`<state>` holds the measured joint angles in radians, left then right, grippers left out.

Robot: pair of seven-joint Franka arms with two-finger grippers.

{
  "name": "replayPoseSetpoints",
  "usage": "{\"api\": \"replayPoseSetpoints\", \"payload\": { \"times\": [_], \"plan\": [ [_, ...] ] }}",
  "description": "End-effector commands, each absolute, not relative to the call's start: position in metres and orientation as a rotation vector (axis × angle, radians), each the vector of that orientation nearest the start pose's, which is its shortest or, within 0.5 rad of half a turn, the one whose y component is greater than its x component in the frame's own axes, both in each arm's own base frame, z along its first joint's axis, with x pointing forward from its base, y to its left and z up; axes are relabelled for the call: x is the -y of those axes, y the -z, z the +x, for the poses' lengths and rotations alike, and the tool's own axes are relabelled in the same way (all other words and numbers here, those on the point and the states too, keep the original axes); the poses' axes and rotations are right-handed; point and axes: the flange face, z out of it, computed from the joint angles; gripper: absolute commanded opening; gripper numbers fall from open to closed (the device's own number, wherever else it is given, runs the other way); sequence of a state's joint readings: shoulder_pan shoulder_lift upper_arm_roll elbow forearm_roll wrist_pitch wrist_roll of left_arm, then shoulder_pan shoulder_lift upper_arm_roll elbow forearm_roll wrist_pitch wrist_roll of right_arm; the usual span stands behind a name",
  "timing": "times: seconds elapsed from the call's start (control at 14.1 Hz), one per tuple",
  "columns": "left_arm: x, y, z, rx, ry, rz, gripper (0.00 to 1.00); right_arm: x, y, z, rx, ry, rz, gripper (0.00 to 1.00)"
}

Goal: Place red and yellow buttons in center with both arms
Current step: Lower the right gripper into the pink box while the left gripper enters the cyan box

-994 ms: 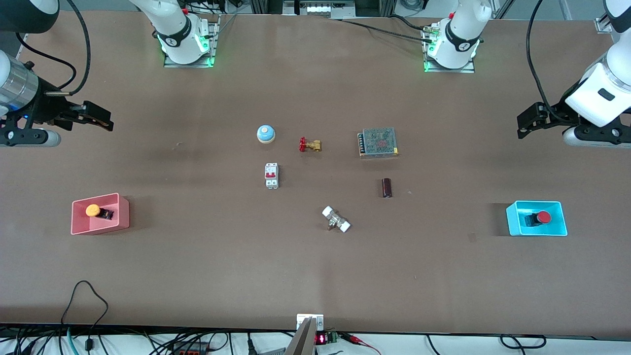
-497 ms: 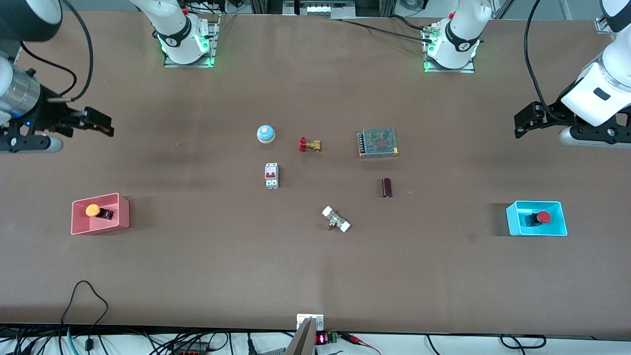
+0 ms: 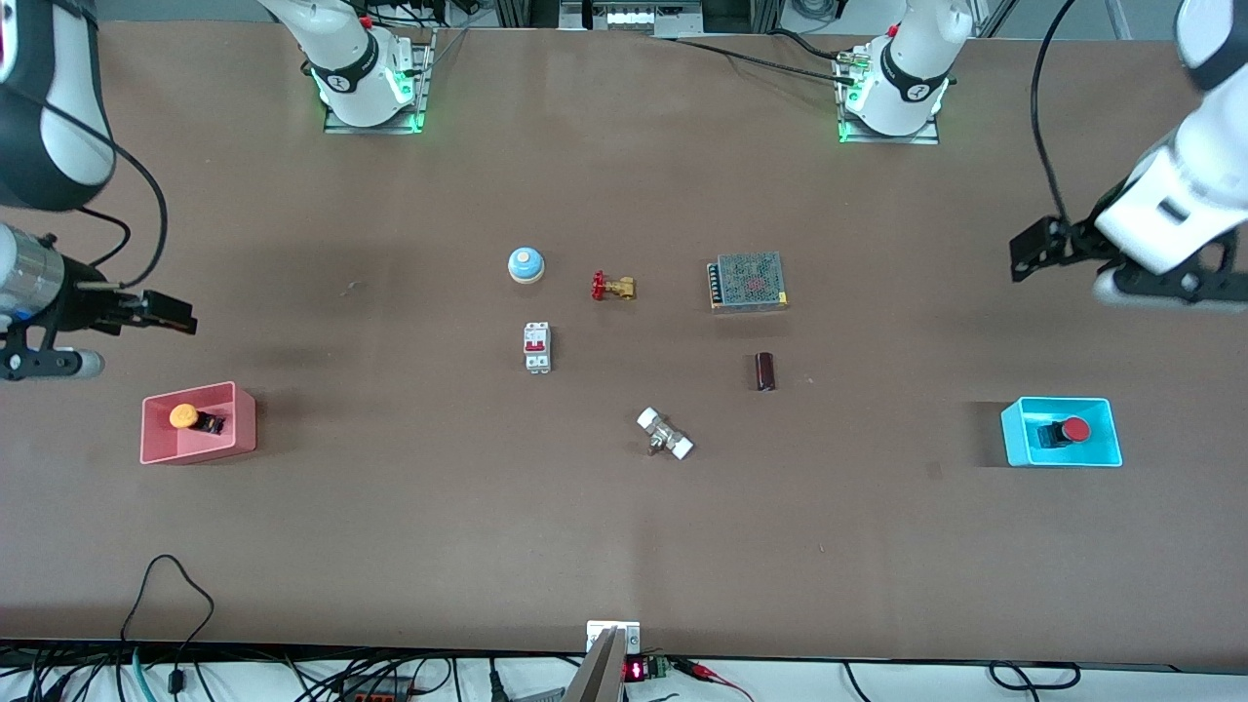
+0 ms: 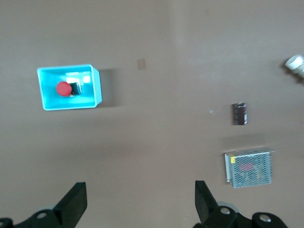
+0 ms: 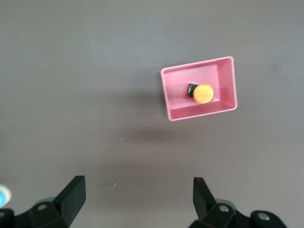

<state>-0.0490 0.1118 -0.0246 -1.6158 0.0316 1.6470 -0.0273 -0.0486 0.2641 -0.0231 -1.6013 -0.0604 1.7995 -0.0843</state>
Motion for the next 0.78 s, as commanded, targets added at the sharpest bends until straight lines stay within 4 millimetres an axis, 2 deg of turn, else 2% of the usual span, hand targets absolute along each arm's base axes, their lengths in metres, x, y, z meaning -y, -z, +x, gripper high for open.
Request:
{"api": "replayPoseSetpoints", "payload": {
  "times": [0.0,0.14,0.28,0.57,0.71],
  "plan": [
    [0.017,-0.481,0.619,-0.045,-0.268,-3.084,1.00,0.066,-0.450,0.644,0.084,-0.071,-3.234,1.00],
    [-0.014,-0.438,0.645,0.024,-0.345,-3.073,1.00,0.086,-0.427,0.654,0.122,-0.023,-3.236,1.00],
    [-0.053,-0.400,0.666,0.047,-0.380,-2.971,1.00,0.099,-0.403,0.664,0.152,0.021,-3.237,1.00],
    [-0.114,-0.351,0.694,0.023,-0.228,-2.959,1.00,0.119,-0.356,0.676,0.210,0.094,-3.237,1.00],
    [-0.128,-0.323,0.704,-0.086,-0.151,-2.972,1.00,0.127,-0.342,0.678,0.320,0.122,-3.232,1.00]
  ]
}}
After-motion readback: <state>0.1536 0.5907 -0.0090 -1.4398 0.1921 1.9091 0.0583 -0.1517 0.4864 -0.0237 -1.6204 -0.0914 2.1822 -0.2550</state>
